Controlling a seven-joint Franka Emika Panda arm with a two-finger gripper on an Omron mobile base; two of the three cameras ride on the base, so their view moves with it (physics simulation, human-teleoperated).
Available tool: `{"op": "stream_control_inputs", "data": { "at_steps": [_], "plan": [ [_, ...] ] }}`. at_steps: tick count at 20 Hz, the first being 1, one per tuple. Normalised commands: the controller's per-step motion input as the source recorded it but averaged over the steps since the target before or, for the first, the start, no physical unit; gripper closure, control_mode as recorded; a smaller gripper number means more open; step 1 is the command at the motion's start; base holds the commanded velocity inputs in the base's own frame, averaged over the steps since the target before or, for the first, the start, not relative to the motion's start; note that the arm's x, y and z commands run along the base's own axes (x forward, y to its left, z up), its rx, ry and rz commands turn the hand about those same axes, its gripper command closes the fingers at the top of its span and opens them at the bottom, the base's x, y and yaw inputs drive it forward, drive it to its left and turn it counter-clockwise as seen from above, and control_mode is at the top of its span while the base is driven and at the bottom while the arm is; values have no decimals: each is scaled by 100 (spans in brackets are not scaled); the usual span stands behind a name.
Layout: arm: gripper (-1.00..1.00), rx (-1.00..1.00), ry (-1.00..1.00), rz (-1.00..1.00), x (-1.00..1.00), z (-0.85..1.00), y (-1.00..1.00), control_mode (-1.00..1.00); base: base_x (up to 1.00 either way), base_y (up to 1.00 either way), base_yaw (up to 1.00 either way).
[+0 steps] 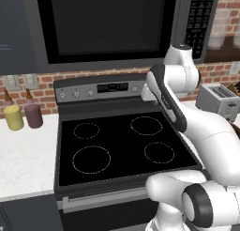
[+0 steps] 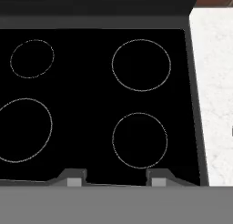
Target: Open the microwave, place the bowl with waffle inside the microwave, then close the microwave door and turn it on.
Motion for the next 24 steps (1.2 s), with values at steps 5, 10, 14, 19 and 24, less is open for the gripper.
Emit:
{"op": "stream_control_inputs", "data": {
  "at_steps": [5,10,14,19,24],
  "plan": [
    [-100,0,-13,-2,-14,23,0,-100,0,0,0],
    [-100,0,-18,-7,-19,55,-8,-100,0,0,0],
    [-100,0,-3,-8,-1,56,-24,-100,0,0,0],
    [-100,0,0,-6,0,57,-34,-100,0,0,0],
    [-100,-1,-3,0,10,61,-11,-100,0,0,0]
  ]
}}
